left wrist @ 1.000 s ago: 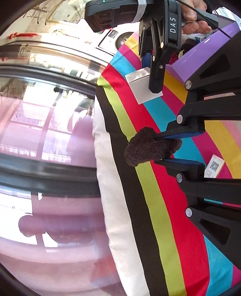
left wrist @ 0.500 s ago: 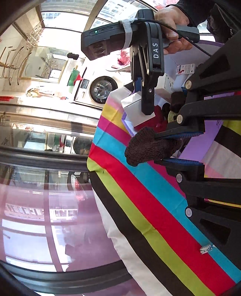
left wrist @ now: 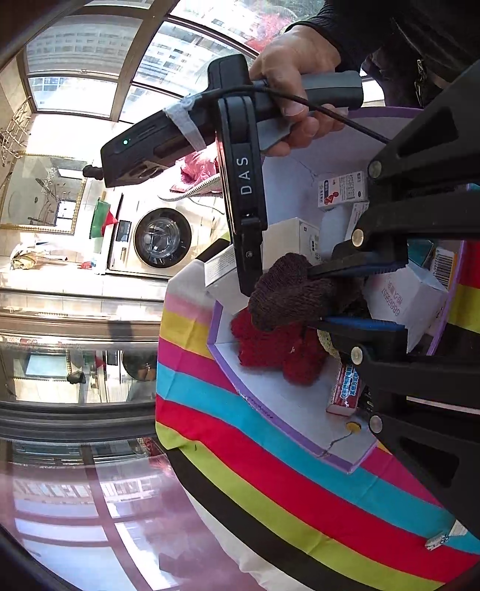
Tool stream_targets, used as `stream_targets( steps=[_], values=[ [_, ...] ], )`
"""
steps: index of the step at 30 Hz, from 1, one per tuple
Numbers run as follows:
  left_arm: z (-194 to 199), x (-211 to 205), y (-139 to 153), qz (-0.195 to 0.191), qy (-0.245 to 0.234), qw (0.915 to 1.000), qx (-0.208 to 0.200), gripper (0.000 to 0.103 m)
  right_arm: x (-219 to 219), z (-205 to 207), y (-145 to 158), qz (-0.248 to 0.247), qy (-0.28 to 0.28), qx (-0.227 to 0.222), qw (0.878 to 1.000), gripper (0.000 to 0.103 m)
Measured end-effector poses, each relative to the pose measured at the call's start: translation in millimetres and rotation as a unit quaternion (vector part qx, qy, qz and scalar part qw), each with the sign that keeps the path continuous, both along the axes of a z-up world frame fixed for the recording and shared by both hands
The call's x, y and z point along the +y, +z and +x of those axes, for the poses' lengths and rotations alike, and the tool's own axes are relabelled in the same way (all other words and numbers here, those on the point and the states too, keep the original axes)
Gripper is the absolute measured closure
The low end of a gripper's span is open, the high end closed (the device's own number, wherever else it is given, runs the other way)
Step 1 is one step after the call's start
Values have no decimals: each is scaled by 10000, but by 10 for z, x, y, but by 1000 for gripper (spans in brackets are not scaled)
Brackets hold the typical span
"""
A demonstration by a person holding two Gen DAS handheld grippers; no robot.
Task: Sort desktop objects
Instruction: 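Carry the glove and white box into the lavender box and open both grippers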
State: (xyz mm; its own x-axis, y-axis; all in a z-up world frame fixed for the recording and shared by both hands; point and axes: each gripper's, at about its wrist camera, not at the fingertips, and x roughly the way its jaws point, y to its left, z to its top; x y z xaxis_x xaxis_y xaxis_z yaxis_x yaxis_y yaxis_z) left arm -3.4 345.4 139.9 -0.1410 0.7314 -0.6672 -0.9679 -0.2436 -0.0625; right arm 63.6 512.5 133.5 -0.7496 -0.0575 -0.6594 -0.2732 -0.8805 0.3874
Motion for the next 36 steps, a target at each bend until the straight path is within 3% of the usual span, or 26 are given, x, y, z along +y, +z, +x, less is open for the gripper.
stream_targets(
  steps=[5, 11, 14, 15, 17, 19, 27, 36],
  values=[
    [74, 66, -38, -101, -77, 9999, 32, 84, 18, 22, -12, -29, -47, 30, 10000, 55],
    [83, 105, -90, -224, -140, 9997, 12, 83, -102, 67, 70, 671, -280, -95, 9973, 55],
    [94, 130, -147, -349, -244, 9991, -58, 70, -210, 42, 57, 1126, -320, -348, 9925, 54],
    [102, 132, -156, -348, -220, 9992, -10, 59, -257, 24, 37, 1298, -272, -470, 9901, 53],
    [96, 135, -162, -348, -179, 9992, -7, 56, -309, 31, 12, 1471, -256, -486, 9876, 47],
    [83, 120, -159, -377, -126, 9992, 54, 55, -318, 39, 0, 1623, -345, -526, 9847, 35],
    [-58, -18, -69, -293, 205, 9992, 151, 50, -359, 65, 14, 1783, -384, -514, 9819, 34],
    [-88, -60, -33, -251, 245, 9992, 164, 50, -388, 68, 34, 1855, -405, -513, 9805, 33]
  ],
)
